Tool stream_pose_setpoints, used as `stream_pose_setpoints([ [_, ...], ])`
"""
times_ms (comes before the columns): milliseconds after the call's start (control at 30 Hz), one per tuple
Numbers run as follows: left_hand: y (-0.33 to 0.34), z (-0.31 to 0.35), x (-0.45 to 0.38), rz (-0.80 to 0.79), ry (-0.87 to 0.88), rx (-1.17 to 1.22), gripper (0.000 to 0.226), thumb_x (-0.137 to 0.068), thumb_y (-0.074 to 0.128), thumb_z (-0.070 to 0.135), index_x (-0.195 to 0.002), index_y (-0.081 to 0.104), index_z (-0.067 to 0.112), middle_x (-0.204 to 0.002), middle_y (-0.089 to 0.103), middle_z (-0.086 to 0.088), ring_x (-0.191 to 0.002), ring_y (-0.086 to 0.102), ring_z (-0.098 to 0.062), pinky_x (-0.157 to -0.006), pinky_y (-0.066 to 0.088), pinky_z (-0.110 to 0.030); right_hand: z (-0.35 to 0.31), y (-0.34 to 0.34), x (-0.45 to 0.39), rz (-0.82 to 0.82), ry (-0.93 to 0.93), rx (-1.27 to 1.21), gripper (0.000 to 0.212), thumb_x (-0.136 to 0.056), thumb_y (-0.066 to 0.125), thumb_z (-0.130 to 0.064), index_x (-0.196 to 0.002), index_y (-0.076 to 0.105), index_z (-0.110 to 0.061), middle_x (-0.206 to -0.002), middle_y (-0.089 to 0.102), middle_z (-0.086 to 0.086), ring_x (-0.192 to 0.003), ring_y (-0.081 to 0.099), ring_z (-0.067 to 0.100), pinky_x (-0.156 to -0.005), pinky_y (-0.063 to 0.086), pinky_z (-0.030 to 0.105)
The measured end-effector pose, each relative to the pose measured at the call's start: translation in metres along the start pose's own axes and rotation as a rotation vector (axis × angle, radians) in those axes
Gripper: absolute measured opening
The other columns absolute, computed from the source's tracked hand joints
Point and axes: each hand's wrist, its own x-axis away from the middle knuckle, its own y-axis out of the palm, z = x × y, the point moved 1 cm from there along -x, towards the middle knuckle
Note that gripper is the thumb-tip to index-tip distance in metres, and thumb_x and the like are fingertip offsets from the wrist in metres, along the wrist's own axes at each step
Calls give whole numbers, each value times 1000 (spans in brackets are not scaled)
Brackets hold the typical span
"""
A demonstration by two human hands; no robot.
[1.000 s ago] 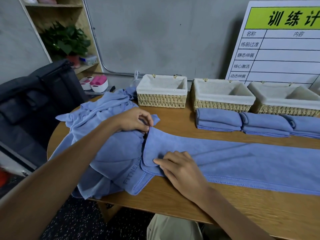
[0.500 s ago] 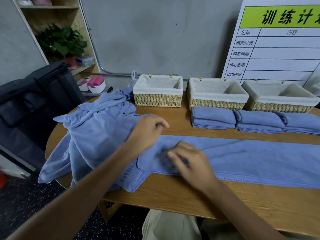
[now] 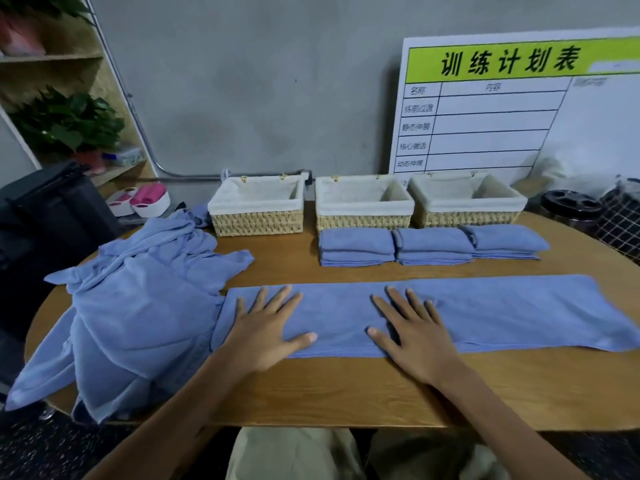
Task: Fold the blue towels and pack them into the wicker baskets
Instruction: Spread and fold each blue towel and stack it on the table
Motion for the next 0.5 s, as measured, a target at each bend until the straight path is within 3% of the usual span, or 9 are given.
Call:
stream_pose_setpoints([
  [200, 11, 33, -8, 43, -13, 2, 83, -84, 12, 84, -156, -5, 48, -161, -24, 21, -152, -22, -19, -118, -10, -62, 13, -11, 0, 78, -1, -49, 97, -72, -15, -87, -156, 5, -44, -166, -4, -14, -154, -1, 19, -122, 10, 43],
  [367, 13, 28, -7, 32, -40, -38, 91, -76, 10, 91, -155, -9, 49, -159, -27, 22, -151, -23, -21, -116, -8, -66, 67, -12, 23, 31, 119, -8, 102, -67, -18, -89, -156, -2, -44, -166, -12, -11, -152, -13, 17, -124, -2, 42],
  [500, 2, 31, -11, -27, -30, -27, 102, -70, 13, 97, -156, -6, 47, -162, -22, 19, -153, -19, -25, -114, -2, -70, 76, -18, 34, 27, 140, -16, 101, -67, -15, -89, -156, -1, -43, -165, -12, -13, -152, -15, 16, -123, -3, 41],
])
